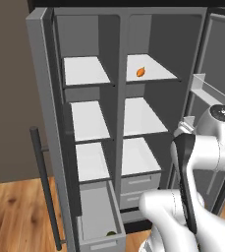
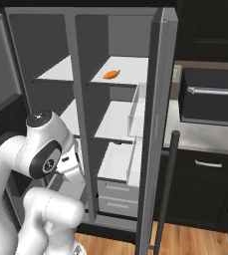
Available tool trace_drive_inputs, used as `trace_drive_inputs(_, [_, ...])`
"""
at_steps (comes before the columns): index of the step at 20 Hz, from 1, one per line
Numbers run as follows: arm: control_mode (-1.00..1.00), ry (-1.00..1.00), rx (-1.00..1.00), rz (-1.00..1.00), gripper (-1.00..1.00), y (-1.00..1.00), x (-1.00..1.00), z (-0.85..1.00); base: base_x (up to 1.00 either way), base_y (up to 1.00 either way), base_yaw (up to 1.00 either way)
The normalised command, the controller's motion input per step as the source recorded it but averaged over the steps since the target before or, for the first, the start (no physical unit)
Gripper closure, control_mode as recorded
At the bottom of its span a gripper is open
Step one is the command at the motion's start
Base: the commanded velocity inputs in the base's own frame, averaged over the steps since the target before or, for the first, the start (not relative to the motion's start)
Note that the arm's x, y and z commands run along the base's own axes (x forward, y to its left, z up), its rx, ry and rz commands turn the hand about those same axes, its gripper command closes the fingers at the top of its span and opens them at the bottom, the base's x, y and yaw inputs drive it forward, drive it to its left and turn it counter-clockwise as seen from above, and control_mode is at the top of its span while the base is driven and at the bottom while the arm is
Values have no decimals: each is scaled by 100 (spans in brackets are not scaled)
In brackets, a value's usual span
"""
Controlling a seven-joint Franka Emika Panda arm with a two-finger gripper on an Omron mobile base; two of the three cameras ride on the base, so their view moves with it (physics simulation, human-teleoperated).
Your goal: Take the lime and carrot from the fridge shelf and place them in the freezer drawer to begin freezing them.
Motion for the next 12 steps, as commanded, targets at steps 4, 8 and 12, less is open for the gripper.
trace_drive_inputs(4, [100, 0, 0, 0, -100, 0, 0, 0, 15, 0, 0])
trace_drive_inputs(8, [100, 0, 0, 0, -100, 0, 0, 0, 24, 0, 0])
trace_drive_inputs(12, [100, 0, 0, 0, -100, 0, 0, 0, 26, 0, 0])
